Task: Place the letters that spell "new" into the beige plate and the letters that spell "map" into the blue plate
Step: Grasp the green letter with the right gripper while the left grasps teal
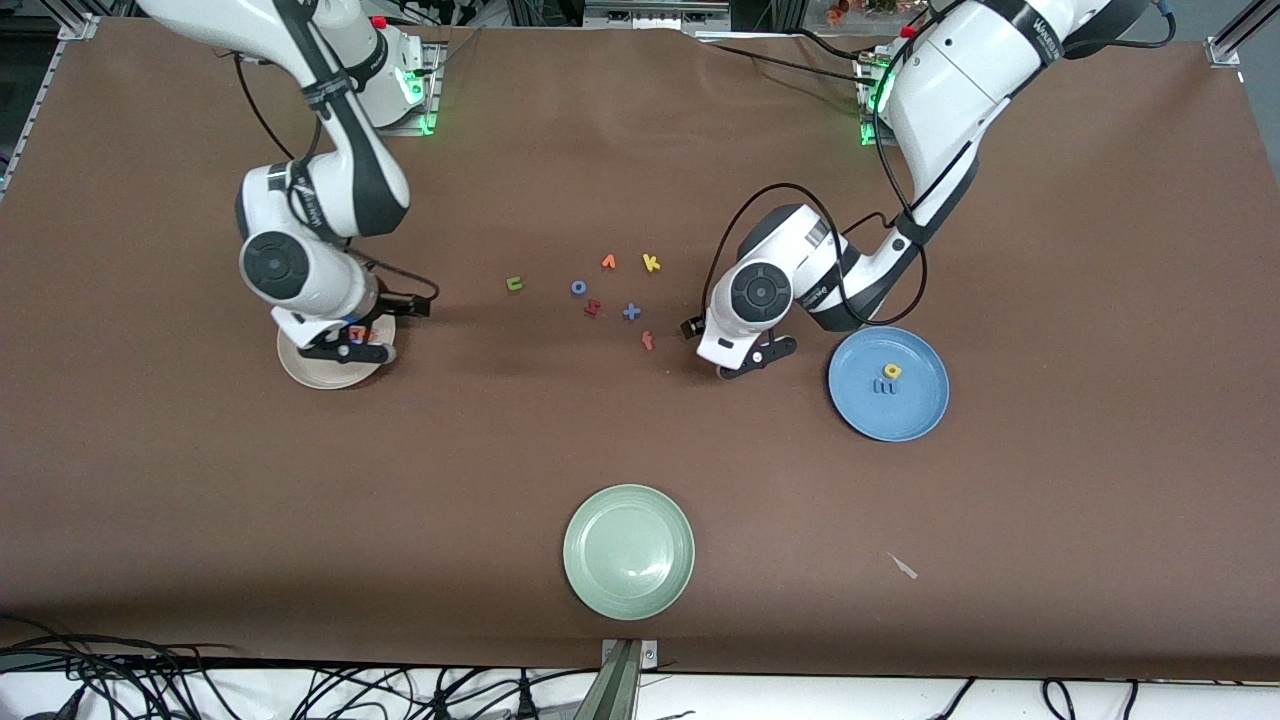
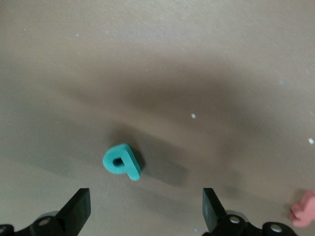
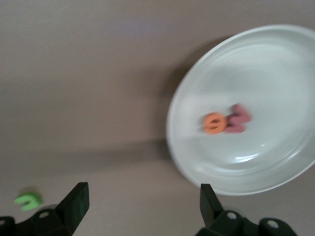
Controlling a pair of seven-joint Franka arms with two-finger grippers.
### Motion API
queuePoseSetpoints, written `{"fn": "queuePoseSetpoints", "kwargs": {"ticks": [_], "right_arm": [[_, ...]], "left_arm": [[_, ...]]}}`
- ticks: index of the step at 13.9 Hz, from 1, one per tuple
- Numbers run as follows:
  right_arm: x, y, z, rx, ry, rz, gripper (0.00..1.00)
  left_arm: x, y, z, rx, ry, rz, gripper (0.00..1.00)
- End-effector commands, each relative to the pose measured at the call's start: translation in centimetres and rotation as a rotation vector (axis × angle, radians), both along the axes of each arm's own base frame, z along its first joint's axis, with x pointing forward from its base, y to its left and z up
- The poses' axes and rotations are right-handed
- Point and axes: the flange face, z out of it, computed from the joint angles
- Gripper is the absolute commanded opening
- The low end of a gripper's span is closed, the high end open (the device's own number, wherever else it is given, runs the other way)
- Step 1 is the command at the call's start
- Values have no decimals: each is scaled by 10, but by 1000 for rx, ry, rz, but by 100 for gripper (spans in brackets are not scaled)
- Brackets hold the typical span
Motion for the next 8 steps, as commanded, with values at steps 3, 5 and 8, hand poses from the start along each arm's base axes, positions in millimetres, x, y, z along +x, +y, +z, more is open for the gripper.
{"fn": "queuePoseSetpoints", "kwargs": {"ticks": [3, 5, 8], "right_arm": [[-46, 72, 3, 25, -37, 2, 100], [-68, 91, -13, 51, -79, 24, 100], [-90, 104, -32, 80, -113, 67, 100]], "left_arm": [[1, 19, 19, 27, -40, 50, 100], [1, 20, 15, 25, -35, 55, 100], [2, 24, 11, 26, -30, 62, 100]]}}
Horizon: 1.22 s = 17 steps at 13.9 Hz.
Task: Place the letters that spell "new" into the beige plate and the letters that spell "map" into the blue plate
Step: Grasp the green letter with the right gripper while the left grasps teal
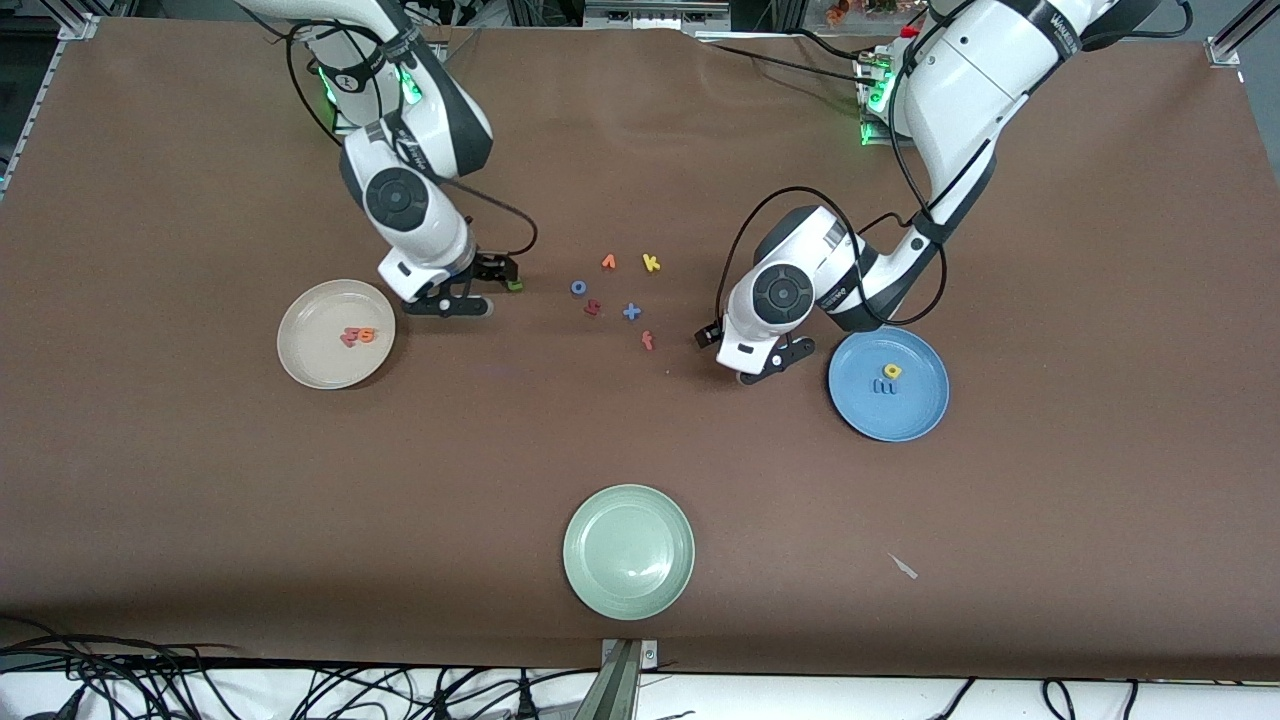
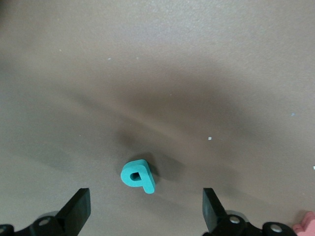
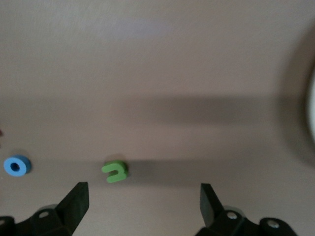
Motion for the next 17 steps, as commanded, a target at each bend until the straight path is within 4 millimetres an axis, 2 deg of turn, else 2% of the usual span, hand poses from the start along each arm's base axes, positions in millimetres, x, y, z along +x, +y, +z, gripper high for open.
{"fn": "queuePoseSetpoints", "kwargs": {"ticks": [1, 3, 4, 6, 9, 12, 15, 17], "right_arm": [[-19, 5, -6, 12, -11, 24, 100], [-29, 22, -15, 24, -14, 86, 100], [-31, 27, -19, 30, -18, 100, 100], [-32, 29, -33, 29, -21, 137, 100], [-32, 32, -44, 32, -28, 223, 100], [-31, 34, -44, 35, -34, 251, 99], [-31, 36, -53, 49, -40, 251, 90], [-30, 36, -55, 52, -42, 251, 84]], "left_arm": [[-5, 7, 1, 14, -12, 12, 100], [-8, 8, -2, 19, -5, 11, 100], [-6, 12, -2, 20, -4, 15, 95], [-4, 14, -3, 16, -9, 20, 92], [-10, 25, -16, -9, -28, 28, 77], [-10, 26, -14, -11, -32, 26, 50], [-9, 25, -13, -11, -35, 26, 20], [-9, 25, -13, -11, -35, 26, 11]]}}
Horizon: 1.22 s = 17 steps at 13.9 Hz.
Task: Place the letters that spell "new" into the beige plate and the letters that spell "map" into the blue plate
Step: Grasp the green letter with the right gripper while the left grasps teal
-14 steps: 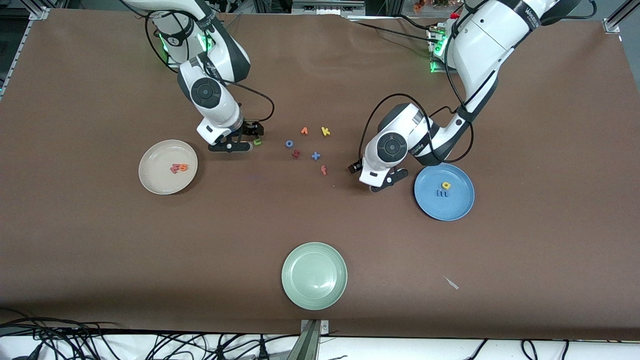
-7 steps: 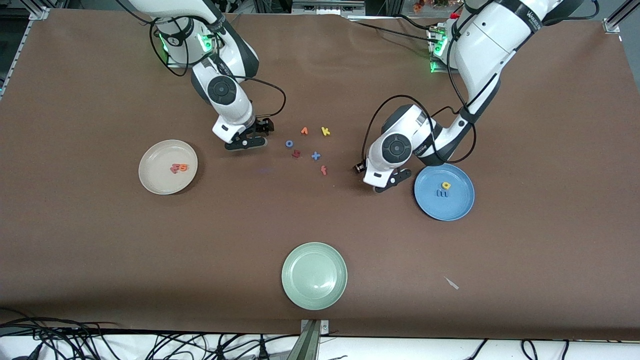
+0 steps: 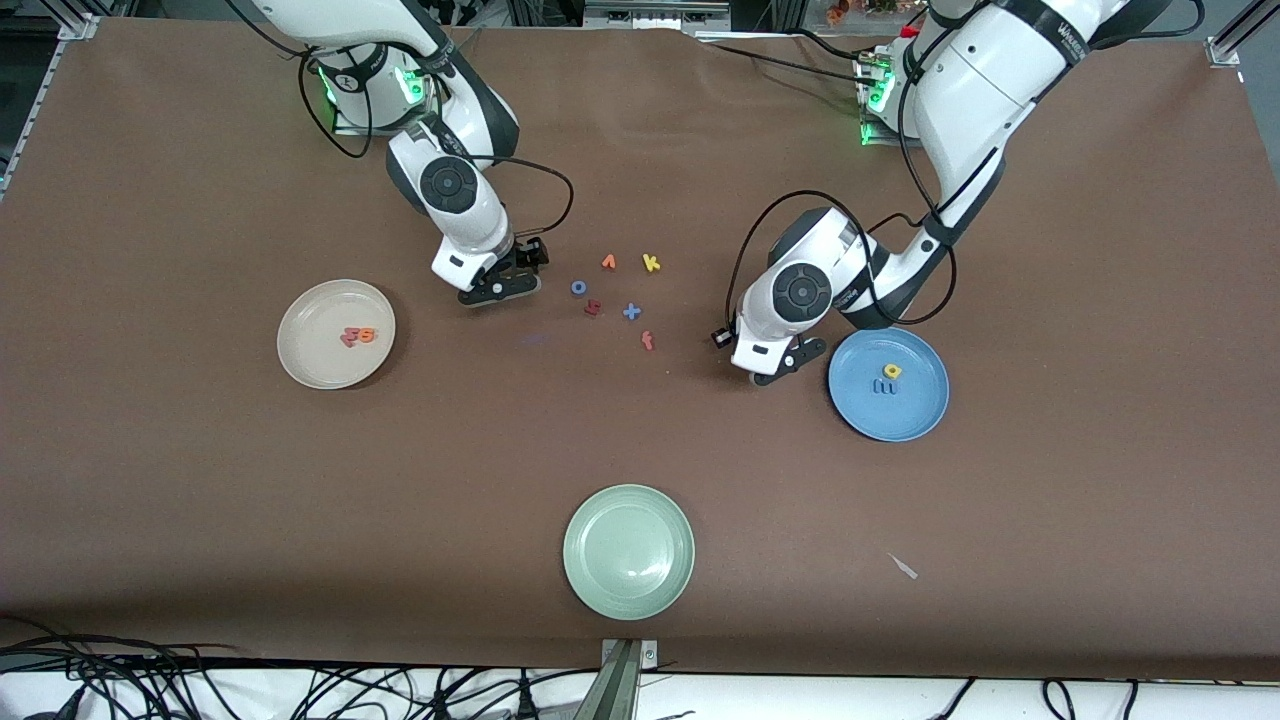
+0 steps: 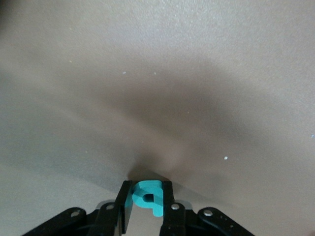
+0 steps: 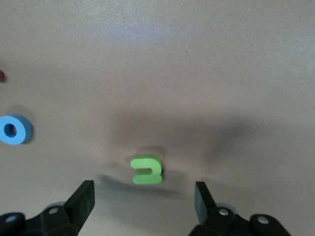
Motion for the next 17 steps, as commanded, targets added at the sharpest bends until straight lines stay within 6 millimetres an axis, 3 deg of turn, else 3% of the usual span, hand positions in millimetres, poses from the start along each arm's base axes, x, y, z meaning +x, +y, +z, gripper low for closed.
{"fn": "queuePoseSetpoints", "kwargs": {"ticks": [1, 3, 6, 9, 12, 15, 17], "right_arm": [[3, 3, -5, 11, -12, 23, 81], [4, 2, -5, 11, -12, 22, 73], [6, 3, -3, 14, -17, 20, 65], [8, 2, -3, 14, -19, 18, 58], [8, 2, -2, 14, -21, 21, 50], [8, 1, -5, 8, -19, 30, 47], [9, 1, -8, 19, -32, 32, 43]], "left_arm": [[-6, 6, -2, 13, -3, -11, 11], [-4, 6, 2, 15, -3, -13, 11], [17, 20, 38, 41, 7, -79, 9], [48, 71, 69, 32, 54, -215, 9], [70, 114, 84, -5, 61, -339, 10], [91, 171, 80, 26, 32, -507, 10], [96, 190, 66, 51, 33, -593, 10]]}}
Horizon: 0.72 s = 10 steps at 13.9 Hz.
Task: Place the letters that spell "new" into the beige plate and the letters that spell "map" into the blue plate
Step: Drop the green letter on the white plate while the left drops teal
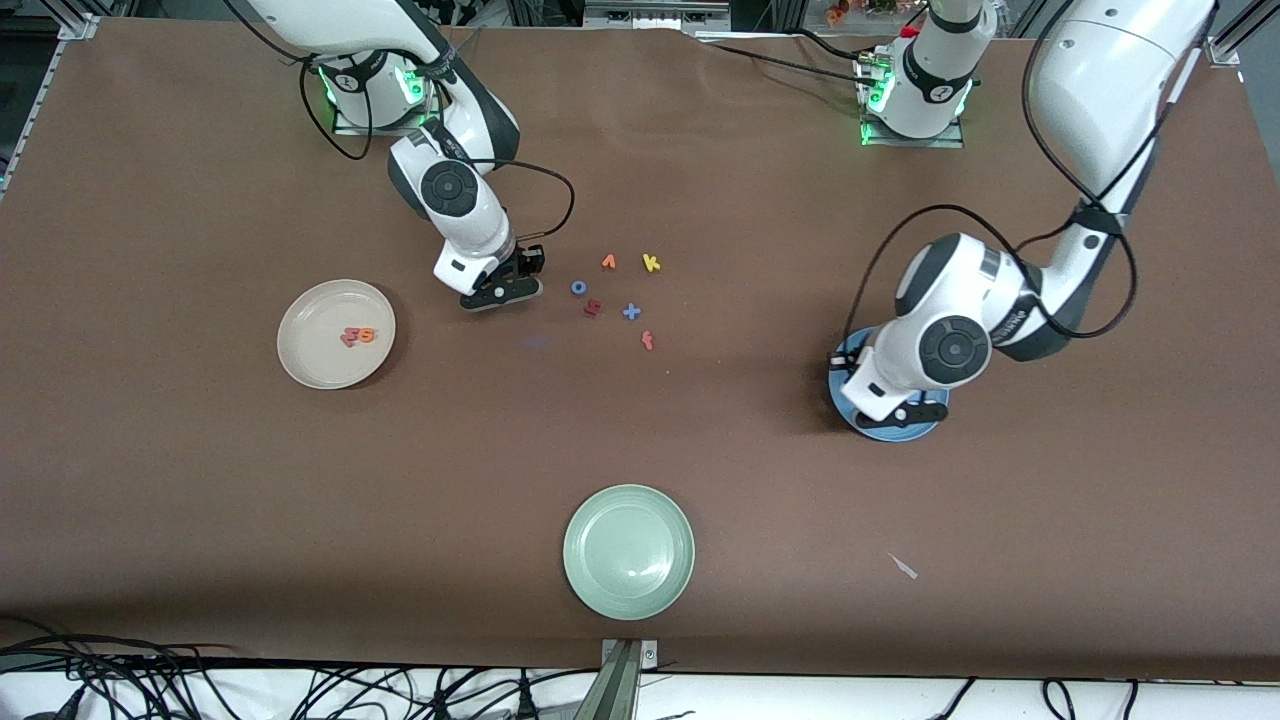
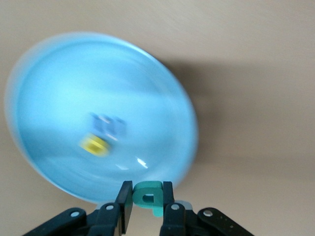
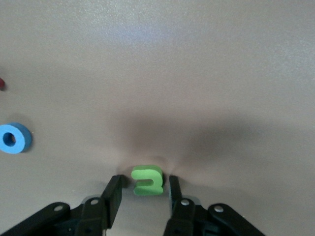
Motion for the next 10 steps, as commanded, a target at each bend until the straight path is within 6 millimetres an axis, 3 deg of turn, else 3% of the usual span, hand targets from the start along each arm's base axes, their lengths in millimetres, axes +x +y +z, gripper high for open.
{"fn": "queuePoseSetpoints", "kwargs": {"ticks": [1, 2, 8, 9, 10], "right_arm": [[4, 1, -9, 14, -15, 21, 42], [4, 0, -10, 14, -14, 21, 38], [4, 1, -10, 13, -14, 22, 27], [5, 1, -8, 15, -17, 27, 24], [12, 1, 0, 19, -29, 36, 23]], "left_arm": [[4, 17, -20, 9, 8, -113, 10], [7, 25, -26, 3, 0, -105, 10], [3, 24, -46, 15, 20, -134, 14], [3, 24, -47, 15, 22, -134, 21], [3, 24, -46, 14, 20, -135, 59]]}}
